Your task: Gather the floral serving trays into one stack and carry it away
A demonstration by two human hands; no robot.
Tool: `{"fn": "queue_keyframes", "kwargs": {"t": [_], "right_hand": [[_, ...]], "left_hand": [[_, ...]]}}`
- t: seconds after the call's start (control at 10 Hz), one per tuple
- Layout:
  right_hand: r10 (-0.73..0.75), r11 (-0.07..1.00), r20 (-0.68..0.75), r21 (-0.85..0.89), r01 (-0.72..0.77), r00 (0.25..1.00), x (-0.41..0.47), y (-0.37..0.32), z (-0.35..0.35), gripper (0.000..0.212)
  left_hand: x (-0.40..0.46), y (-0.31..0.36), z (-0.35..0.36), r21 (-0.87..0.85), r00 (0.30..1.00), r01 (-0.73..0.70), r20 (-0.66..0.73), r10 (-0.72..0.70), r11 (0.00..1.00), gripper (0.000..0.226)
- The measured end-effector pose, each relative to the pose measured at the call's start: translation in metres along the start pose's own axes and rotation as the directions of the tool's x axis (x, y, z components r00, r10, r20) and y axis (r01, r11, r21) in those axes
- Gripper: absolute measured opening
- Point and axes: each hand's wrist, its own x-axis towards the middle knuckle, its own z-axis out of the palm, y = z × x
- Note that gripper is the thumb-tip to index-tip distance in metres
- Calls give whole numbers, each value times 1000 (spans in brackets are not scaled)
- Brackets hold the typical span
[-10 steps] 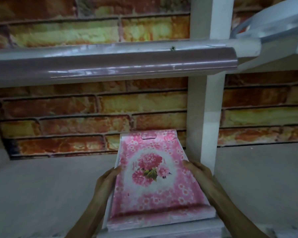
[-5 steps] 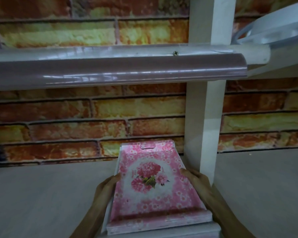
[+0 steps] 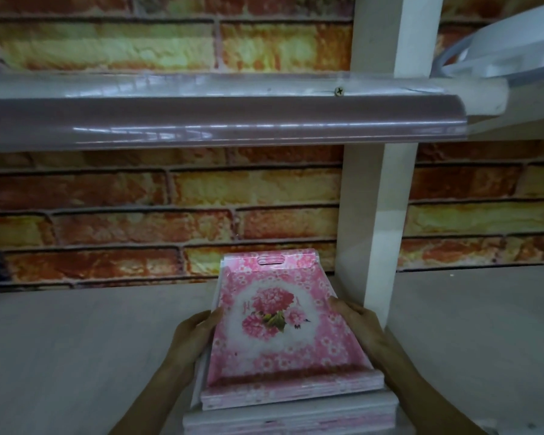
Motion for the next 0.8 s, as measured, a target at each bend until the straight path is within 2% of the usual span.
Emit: {"fn": "queue_keyframes", "kwargs": {"t": [0.1, 0.2, 0.3, 0.4, 0.5, 0.6, 0.7, 0.8], "right_hand": [[-26, 990, -27, -140, 22, 999, -3, -9, -5, 47], [-7, 991, -33, -135, 2, 999, -11, -13, -7, 45], [-37, 996, -10, -78, 36, 999, -29, -7, -6, 33], [-62, 995, -17, -81, 60, 998, -50, 5, -13, 38], [-64, 997, 25, 54, 62, 998, -76, 15, -20, 40], [-66, 988, 41, 140, 59, 997, -109, 16, -22, 29], [-73, 988, 3, 137, 72, 997, -136, 22, -29, 28], [-62, 965, -32, 253, 68, 998, -165, 45, -44, 28]], "left_hand": [[-13, -1, -4, -77, 996, -3, 92, 10, 997, 39], [-26, -7, -5, -154, 994, -15, 101, 31, 988, 23], [-39, -9, -1, -161, 992, -32, 113, 51, 986, 17], [-59, -9, -4, -154, 995, -23, 94, 38, 988, 17], [-84, -20, -16, -220, 987, 30, 160, 6, 975, 29], [-118, -27, -24, -209, 993, 37, 114, -13, 977, 34], [-155, -33, -34, -233, 998, 7, 69, 9, 973, 34], [-199, -57, -41, -273, 999, 33, -3, -35, 961, 25]]}}
